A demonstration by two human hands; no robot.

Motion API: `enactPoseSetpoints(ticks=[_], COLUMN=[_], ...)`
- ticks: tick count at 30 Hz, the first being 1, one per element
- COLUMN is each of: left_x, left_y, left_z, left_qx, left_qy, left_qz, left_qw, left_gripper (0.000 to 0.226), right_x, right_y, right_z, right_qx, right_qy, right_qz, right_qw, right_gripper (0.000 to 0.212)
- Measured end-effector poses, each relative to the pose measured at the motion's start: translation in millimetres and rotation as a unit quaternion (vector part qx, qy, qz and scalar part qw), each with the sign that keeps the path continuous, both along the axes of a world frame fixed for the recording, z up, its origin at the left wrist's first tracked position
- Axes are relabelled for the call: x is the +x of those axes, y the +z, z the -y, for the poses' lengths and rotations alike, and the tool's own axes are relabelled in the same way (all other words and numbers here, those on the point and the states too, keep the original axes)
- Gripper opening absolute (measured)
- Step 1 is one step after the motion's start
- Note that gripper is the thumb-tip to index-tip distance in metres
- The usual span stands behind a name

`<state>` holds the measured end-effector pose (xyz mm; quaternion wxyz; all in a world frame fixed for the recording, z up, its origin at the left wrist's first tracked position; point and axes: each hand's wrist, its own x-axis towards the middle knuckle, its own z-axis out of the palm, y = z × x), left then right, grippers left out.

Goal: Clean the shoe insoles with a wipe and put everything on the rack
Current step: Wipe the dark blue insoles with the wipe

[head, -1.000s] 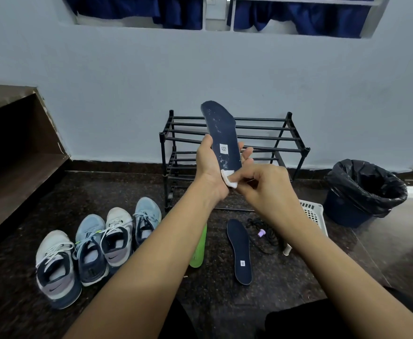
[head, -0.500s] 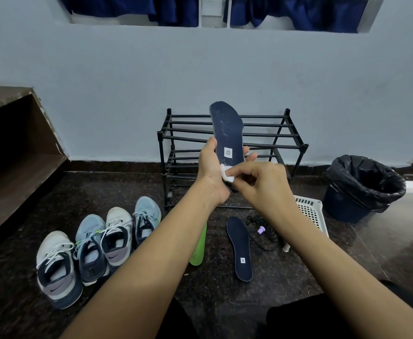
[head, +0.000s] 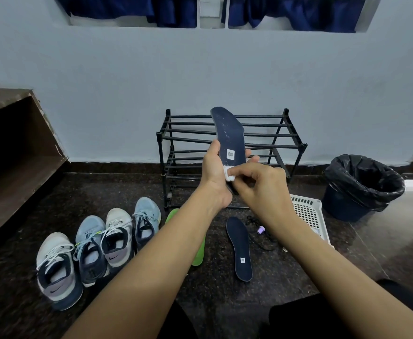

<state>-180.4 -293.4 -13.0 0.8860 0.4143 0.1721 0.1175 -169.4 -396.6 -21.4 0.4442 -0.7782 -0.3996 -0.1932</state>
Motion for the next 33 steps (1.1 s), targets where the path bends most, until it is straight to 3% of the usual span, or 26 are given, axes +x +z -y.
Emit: enactPoseSetpoints(ticks=[8,16,27,33], left_x=[-0.9,-5.1,-0.5,-1.0], left_y=[5.6,1.6,6.0,4.3], left_z=[-11.5,6.8,-6.8,4.5], left_qx=[-0.038,-0.008,-0.053,-0.047], left_qy=[0.012,0.001,0.011,0.021], left_qz=[0.005,-0.01,-0.004,0.006], left_qw=[0.999,1.0,0.999,0.999], left_gripper=[0.051,0.059,0.05,0.056], right_x=[-0.3,-3.9,-0.2,-1.3], right_y=[6.3,-1.5,4.0,1.2], right_z=[5.7,4.0,10.3,8.1], right_qx=[-0.097,-0.001,-0.098,-0.017], right_qy=[0.028,0.001,0.021,0.017], right_qz=[-0.047,0.001,-0.043,-0.004], right_qw=[0.994,1.0,0.994,1.0], right_gripper=[0.015,0.021,0.017,0.017])
